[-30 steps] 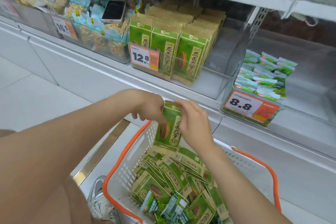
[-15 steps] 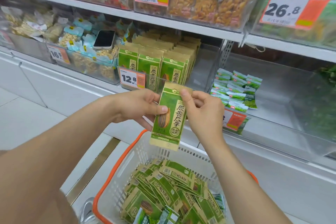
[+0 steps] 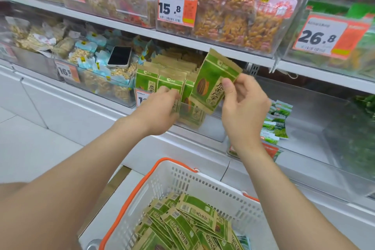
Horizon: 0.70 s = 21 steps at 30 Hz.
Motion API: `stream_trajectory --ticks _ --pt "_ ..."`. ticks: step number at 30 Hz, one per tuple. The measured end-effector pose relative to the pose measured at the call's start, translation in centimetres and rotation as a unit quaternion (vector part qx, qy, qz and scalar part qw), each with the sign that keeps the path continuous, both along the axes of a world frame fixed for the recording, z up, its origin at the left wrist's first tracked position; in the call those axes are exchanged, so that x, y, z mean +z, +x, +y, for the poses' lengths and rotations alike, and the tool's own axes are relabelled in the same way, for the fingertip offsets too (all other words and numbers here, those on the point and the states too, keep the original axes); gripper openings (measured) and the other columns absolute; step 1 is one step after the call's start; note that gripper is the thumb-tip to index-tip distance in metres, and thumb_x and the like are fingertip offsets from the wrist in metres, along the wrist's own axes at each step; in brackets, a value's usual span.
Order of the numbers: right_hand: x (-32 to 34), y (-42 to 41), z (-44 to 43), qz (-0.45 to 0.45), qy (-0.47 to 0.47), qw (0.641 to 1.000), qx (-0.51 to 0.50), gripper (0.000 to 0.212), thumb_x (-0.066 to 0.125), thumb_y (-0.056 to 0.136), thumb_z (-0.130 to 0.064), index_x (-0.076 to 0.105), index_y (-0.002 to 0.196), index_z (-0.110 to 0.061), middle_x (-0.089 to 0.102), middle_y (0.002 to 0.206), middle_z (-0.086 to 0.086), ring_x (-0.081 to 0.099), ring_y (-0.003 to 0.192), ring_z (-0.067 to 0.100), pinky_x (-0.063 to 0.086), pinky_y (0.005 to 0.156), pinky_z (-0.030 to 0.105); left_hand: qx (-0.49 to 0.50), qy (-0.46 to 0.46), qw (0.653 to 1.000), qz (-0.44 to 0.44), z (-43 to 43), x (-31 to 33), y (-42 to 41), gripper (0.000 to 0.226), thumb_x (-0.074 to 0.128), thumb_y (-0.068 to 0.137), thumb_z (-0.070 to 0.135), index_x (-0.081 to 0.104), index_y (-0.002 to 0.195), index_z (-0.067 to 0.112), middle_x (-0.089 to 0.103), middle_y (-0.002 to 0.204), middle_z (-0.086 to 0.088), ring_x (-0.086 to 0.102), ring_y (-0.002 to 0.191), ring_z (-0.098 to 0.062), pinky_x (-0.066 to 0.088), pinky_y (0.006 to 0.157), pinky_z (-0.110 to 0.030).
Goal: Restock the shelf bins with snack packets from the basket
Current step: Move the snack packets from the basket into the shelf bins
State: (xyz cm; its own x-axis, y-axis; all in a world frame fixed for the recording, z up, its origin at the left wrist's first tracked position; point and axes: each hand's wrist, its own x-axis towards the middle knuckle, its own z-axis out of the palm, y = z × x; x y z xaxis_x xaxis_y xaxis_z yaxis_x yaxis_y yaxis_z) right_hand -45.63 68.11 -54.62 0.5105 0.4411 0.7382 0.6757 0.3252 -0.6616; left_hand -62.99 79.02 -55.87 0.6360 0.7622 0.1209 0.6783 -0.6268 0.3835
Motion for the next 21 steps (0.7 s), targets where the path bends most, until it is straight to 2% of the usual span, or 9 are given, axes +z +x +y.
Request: stream_trajectory --ticks 2,5,7,9,11,13,15,18,21 --pt "-0.4 0.7 1.4 -0.057 -0.026 0.998 0.005 0.009 0.067 0.101 -0.017 0.067 0.105 -0.009 0.074 0.088 -0.007 0.072 0.082 0.008 0.058 0.076 0.044 0.0 0.039 0.998 0.057 0.3 -0.4 0.2 0.052 0.062 0.099 0.022 0.044 0.147 0.018 0.044 0.142 -0.008 0.049 0.127 -0.039 0.047 0.102 -0.057" --pt "-1.3 1.4 3.0 -0.116 -0.068 0.991 0.0 0.007 0.066 0.1 -0.016 0.064 0.103 -0.01 0.069 0.09 -0.001 0.067 0.082 0.015 0.052 0.074 0.036 -0.003 0.067 0.99 0.121 0.3 -0.8 0.3 0.05 0.058 0.101 0.024 0.041 0.147 0.017 0.043 0.141 -0.008 0.047 0.127 -0.038 0.045 0.101 -0.057" --pt "-1.8 1.6 3.9 -0.148 -0.103 0.984 -0.015 0.008 0.069 0.098 -0.016 0.064 0.098 -0.011 0.064 0.09 0.002 0.06 0.082 0.018 0.04 0.073 0.026 -0.005 0.076 0.987 0.139 0.3 -0.9 0.3 0.047 0.058 0.101 0.025 0.042 0.146 0.017 0.043 0.138 -0.008 0.048 0.126 -0.036 0.044 0.099 -0.056" --pt "-2.2 1.5 4.8 -0.172 -0.18 0.968 -0.043 0.013 0.07 0.097 -0.022 0.063 0.09 -0.013 0.062 0.086 0.004 0.056 0.082 0.023 0.032 0.071 0.028 -0.01 0.079 0.988 0.132 0.5 -0.9 0.4 0.044 0.059 0.1 0.023 0.046 0.142 0.016 0.044 0.133 -0.007 0.051 0.123 -0.035 0.046 0.097 -0.055" --pt "-2.5 1.4 5.3 -0.163 -0.281 0.942 -0.087 0.022 0.067 0.098 -0.03 0.063 0.087 -0.013 0.067 0.085 0.008 0.058 0.083 0.031 0.036 0.067 0.035 -0.014 0.071 0.99 0.119 0.7 -0.9 0.4 0.046 0.062 0.099 0.02 0.047 0.142 0.016 0.044 0.133 -0.007 0.053 0.122 -0.034 0.048 0.096 -0.055" --pt "-2.6 1.3 5.6 -0.114 -0.332 0.929 -0.116 0.026 0.066 0.099 -0.033 0.063 0.087 -0.01 0.068 0.089 0.013 0.052 0.082 0.033 0.035 0.066 0.035 -0.019 0.06 0.992 0.107 0.7 -1.1 0.3 0.055 0.065 0.097 0.019 0.045 0.147 0.016 0.043 0.138 -0.006 0.053 0.124 -0.034 0.05 0.1 -0.056" --pt "-2.7 1.2 5.9 -0.068 -0.326 0.936 -0.111 0.026 0.068 0.098 -0.034 0.063 0.088 -0.01 0.069 0.089 0.014 0.051 0.085 0.033 0.032 0.069 0.034 -0.025 0.054 0.993 0.102 0.7 -1.4 0.1 0.063 0.068 0.094 0.019 0.041 0.152 0.016 0.041 0.142 -0.006 0.051 0.127 -0.033 0.05 0.101 -0.056" --pt "-2.4 1.0 5.9 -0.079 -0.334 0.936 -0.081 0.025 0.068 0.099 -0.035 0.064 0.09 -0.011 0.07 0.086 0.01 0.053 0.091 0.032 0.028 0.07 0.034 -0.028 0.053 0.994 0.095 0.5 -1.7 0.0 0.068 0.07 0.092 0.02 0.039 0.152 0.015 0.039 0.145 -0.006 0.049 0.13 -0.032 0.052 0.099 -0.056" --pt "-1.9 0.5 5.1 -0.111 -0.344 0.929 -0.075 0.029 0.07 0.097 -0.034 0.06 0.112 -0.011 0.068 0.104 0.013 0.058 0.105 0.038 0.036 0.073 0.037 -0.021 0.071 0.994 0.085 0.1 -2.1 0.2 0.061 0.067 0.094 0.022 0.041 0.15 0.015 0.04 0.144 -0.006 0.049 0.128 -0.031 0.051 0.097 -0.054"
